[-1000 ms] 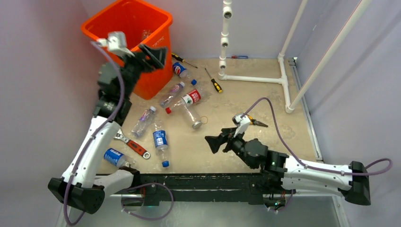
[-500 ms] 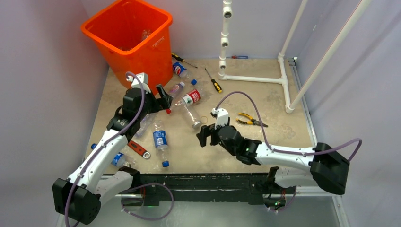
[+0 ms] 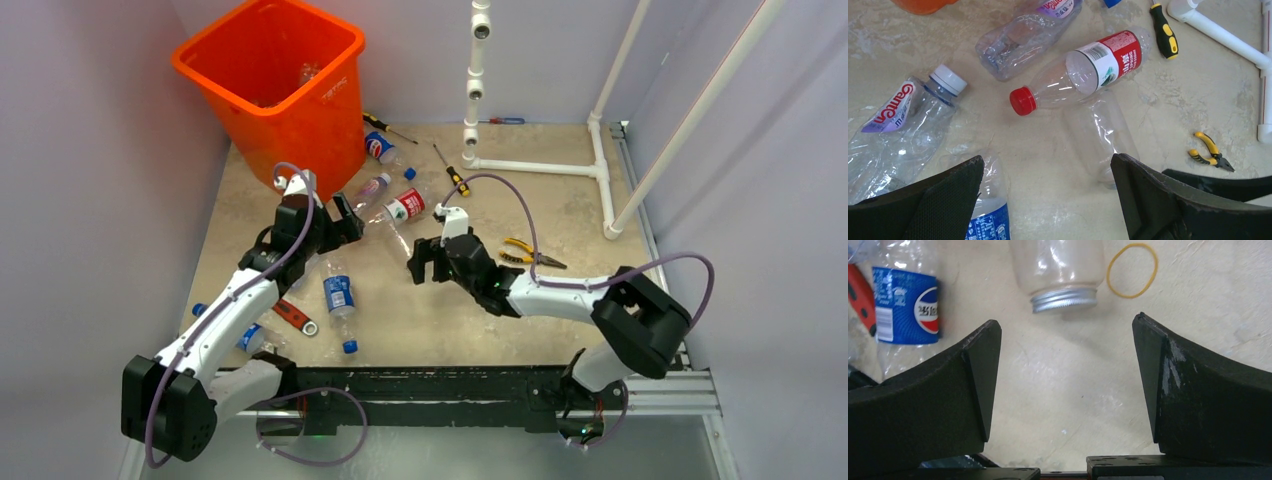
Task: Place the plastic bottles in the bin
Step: Move the plastic bottle to the corner of the board.
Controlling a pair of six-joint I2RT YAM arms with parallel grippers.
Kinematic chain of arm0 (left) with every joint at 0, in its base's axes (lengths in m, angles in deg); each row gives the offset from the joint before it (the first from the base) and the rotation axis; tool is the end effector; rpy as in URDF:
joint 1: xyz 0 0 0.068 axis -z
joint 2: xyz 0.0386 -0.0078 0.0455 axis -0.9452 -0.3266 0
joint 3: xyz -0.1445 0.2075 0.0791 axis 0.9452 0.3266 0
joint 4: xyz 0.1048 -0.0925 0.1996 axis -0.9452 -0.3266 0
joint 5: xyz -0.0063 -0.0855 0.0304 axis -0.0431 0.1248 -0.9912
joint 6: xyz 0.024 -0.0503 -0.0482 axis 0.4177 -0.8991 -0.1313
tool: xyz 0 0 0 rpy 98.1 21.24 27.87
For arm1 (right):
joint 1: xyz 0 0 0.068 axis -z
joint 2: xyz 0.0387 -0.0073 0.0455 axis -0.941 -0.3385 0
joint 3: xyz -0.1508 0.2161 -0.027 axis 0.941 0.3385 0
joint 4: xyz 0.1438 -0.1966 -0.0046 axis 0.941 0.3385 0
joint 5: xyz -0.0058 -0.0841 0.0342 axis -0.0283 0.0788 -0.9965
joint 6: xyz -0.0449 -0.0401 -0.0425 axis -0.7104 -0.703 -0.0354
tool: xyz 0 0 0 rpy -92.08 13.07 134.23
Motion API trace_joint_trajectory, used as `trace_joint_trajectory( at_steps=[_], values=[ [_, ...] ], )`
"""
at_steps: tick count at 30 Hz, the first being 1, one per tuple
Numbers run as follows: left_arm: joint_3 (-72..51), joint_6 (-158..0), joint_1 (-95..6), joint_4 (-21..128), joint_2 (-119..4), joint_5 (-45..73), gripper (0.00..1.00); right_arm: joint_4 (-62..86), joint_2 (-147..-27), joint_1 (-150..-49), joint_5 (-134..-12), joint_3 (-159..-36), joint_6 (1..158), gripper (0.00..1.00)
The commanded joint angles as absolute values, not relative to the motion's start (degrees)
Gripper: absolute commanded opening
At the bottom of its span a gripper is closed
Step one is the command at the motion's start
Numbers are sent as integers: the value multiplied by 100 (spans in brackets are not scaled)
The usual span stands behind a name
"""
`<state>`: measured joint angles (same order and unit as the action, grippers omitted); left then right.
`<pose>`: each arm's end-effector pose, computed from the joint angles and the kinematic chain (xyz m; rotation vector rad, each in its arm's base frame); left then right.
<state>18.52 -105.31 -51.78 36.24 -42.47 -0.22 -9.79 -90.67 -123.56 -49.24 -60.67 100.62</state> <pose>0.2306 -0.0731 0.2542 -0.4077 2.1294 -0.4659 0.2026 0.2442 0.1911 -0.2709 2.0292 0.6329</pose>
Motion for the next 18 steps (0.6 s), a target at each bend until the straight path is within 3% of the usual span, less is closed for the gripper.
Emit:
trace_joint_trajectory(
  at_steps=[1, 18],
  values=[
    [1815, -10676, -5178, 3693, -4254, 122, 99, -1240, -9443, -12244, -5062, -6648, 9795, 97],
    [1879, -10647, -5178, 3860, -4244, 486, 99, -126, -11126, -12163, -4425, -8294, 8830, 99]
  ],
)
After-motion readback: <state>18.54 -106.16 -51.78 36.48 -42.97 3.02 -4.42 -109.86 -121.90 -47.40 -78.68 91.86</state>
